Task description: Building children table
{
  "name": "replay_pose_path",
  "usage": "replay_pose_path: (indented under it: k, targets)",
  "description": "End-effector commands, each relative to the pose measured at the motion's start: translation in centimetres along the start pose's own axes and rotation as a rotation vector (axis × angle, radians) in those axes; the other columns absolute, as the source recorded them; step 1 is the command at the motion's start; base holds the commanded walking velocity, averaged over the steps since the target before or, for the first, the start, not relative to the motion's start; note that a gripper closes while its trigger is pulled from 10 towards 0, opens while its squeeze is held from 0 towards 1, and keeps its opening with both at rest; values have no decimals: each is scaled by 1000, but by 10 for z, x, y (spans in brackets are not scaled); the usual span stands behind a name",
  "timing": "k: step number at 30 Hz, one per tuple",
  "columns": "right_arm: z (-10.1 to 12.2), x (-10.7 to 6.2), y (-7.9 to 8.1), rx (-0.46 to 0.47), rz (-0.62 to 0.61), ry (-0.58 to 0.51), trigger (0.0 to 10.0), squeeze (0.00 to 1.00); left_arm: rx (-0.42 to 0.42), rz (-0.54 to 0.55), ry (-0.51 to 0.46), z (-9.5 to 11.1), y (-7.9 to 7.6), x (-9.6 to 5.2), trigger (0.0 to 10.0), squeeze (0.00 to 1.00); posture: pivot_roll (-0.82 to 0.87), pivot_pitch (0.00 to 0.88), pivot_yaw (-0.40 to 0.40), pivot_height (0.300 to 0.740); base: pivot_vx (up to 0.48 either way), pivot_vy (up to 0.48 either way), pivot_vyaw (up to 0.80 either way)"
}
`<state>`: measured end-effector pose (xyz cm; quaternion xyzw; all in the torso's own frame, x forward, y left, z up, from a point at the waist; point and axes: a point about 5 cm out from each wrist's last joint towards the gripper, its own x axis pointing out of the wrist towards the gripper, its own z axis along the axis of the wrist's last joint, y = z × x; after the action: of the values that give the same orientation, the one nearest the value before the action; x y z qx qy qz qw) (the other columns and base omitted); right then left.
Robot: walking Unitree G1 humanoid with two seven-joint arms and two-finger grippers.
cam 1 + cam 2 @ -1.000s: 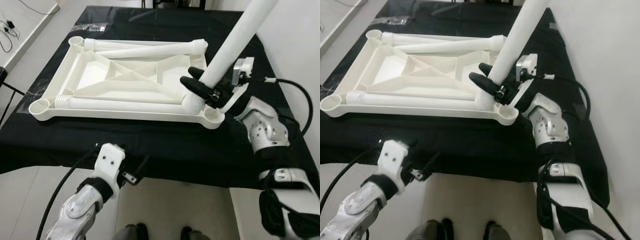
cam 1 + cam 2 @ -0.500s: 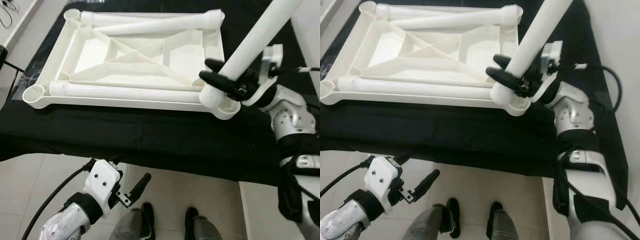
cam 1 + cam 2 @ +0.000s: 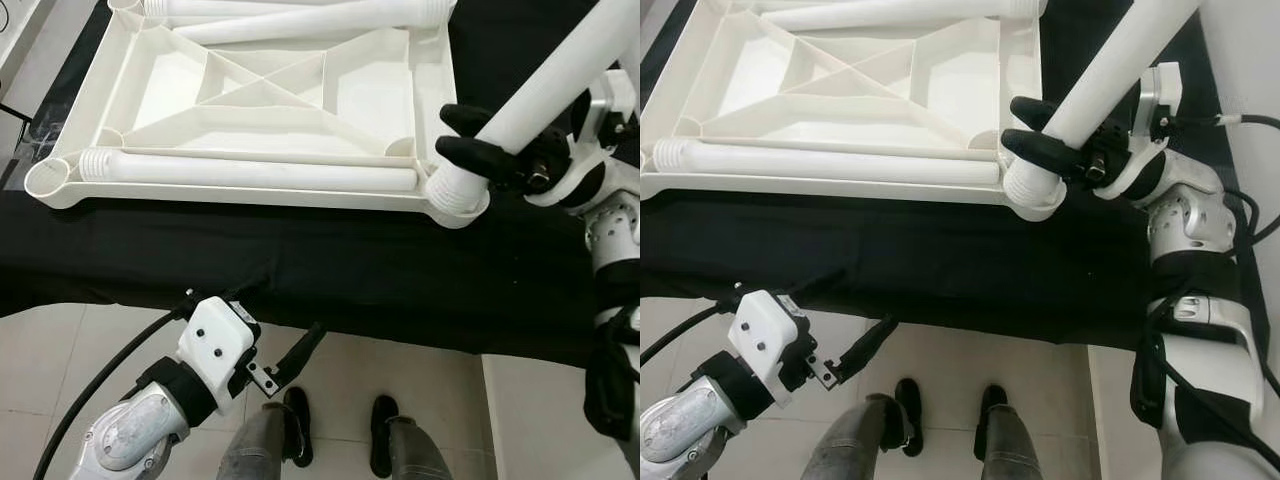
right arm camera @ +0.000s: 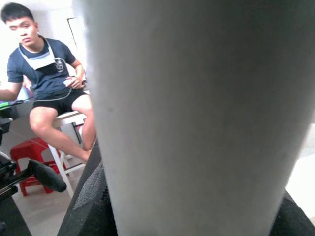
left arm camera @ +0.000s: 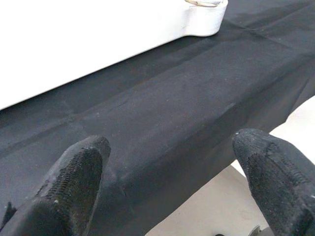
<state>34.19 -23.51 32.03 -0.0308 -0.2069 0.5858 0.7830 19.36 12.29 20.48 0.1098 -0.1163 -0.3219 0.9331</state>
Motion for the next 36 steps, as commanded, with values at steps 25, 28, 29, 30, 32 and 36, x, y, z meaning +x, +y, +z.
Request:
replay_pose_path:
  k: [25,28,29,30,32,36]
  targets:
    - [-4,-18,-5,-52,-18,247,10000,0,-2,-13,15,3,-2,-2,10000,0,162,535,54,740,0,0,0]
    - [-5,-16,-5,-55,-7,266,10000,0,-2,-13,15,3,-2,-2,10000,0,162,535,54,740,0,0,0]
    - [-7,-15,-4,-59,4,279,10000,0,-2,-14,15,3,-2,-1,10000,0,162,535,54,740,0,0,0]
    - [-8,-14,-4,-62,15,291,10000,0,-2,-15,15,3,-2,-1,10000,0,162,535,54,740,0,0,0]
    - [-8,-14,-4,-62,15,291,10000,0,-2,-15,15,3,-2,-1,10000,0,162,535,54,740,0,0,0]
    - [-12,-8,1,-65,78,320,10000,0,-1,-16,14,3,-2,0,10000,0,159,531,53,740,0,0,0]
